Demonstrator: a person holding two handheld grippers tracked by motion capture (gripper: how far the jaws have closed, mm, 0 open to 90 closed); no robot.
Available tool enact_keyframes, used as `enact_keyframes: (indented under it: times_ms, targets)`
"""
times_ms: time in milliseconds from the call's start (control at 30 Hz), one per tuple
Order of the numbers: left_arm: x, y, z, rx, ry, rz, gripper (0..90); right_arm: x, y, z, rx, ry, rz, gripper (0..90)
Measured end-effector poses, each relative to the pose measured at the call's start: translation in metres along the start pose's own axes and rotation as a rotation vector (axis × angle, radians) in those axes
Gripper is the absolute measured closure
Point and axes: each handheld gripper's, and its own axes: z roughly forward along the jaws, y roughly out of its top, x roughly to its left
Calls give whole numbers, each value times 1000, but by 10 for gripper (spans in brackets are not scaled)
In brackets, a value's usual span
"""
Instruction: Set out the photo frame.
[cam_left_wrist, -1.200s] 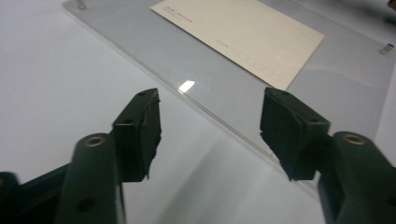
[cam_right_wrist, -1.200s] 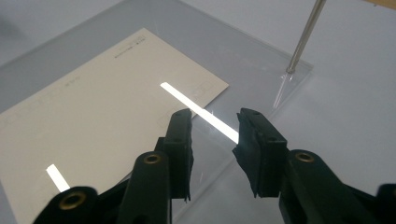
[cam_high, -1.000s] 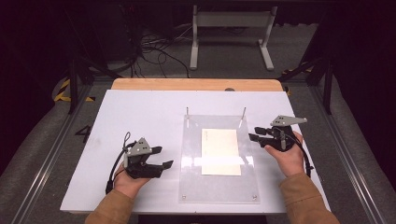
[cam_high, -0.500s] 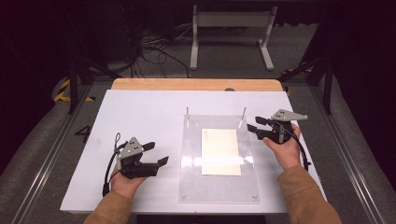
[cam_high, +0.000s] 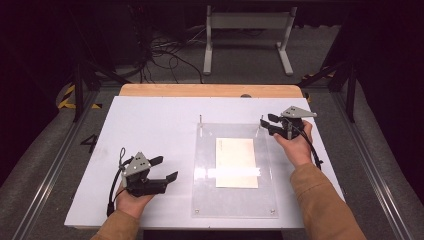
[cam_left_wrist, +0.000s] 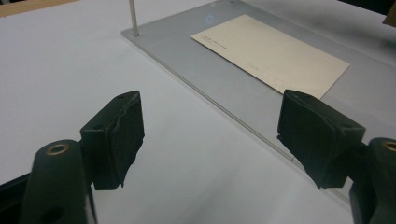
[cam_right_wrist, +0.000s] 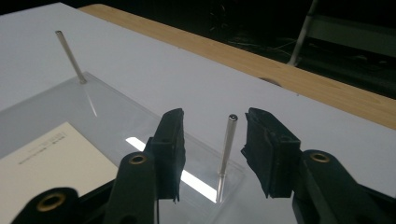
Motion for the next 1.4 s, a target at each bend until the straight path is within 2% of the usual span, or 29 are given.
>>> enact_keyframes:
  times_ms: [367, 500, 633, 1067, 1400]
  targets:
    - [-1, -3, -2, 4, -5, -6, 237, -4, -6, 26, 66, -19, 14, 715]
    - [-2, -3, -1, 4, -10, -7, 239, -6, -6, 30, 69, -12, 37, 771]
    - [-2, -3, 0, 9, -9, 1, 239, -8, -6, 31, 64, -31, 34, 843]
    - [-4, -3, 2, 2, -31, 7, 239, -10, -9, 34, 44, -34, 86, 856]
    - [-4, -3, 3, -1, -36, 13, 239, -19, -11, 39, 32, -6, 148, 859]
